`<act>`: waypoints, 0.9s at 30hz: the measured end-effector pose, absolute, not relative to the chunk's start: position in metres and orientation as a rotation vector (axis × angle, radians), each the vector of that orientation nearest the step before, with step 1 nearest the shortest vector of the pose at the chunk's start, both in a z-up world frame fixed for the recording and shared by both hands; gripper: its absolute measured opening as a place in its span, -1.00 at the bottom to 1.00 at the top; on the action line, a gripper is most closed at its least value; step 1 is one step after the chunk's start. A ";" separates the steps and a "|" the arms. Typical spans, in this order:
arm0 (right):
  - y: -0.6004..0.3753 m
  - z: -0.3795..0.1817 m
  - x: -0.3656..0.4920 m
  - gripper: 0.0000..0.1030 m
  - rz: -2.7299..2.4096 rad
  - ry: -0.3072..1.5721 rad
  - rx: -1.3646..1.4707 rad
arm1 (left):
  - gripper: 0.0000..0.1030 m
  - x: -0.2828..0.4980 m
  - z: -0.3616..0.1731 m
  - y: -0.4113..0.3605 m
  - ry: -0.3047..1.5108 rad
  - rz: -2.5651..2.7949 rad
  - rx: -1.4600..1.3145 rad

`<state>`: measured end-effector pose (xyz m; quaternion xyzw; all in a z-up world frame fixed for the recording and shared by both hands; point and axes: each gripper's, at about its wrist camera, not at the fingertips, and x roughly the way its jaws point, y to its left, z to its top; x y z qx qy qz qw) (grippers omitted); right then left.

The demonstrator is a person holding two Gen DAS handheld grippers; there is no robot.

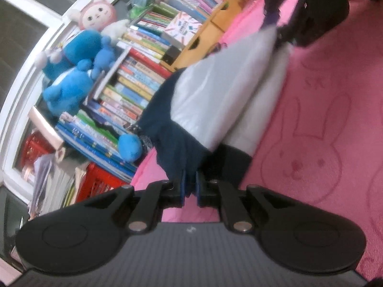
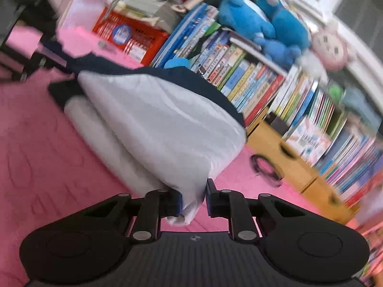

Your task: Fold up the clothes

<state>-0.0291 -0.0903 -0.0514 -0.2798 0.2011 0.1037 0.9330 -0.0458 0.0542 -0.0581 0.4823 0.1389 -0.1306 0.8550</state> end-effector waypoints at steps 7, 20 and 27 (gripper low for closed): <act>-0.048 -0.054 -0.014 0.04 0.232 0.347 -0.618 | -0.13 -0.022 -0.081 0.028 0.167 -0.274 1.198; -0.080 -0.034 -0.039 -0.36 0.141 0.328 -0.444 | -0.92 -0.043 -0.072 0.022 0.155 -0.322 1.176; -0.105 -0.034 -0.034 0.10 0.116 0.473 -0.232 | -0.90 -0.032 -0.091 0.032 0.198 -0.302 1.231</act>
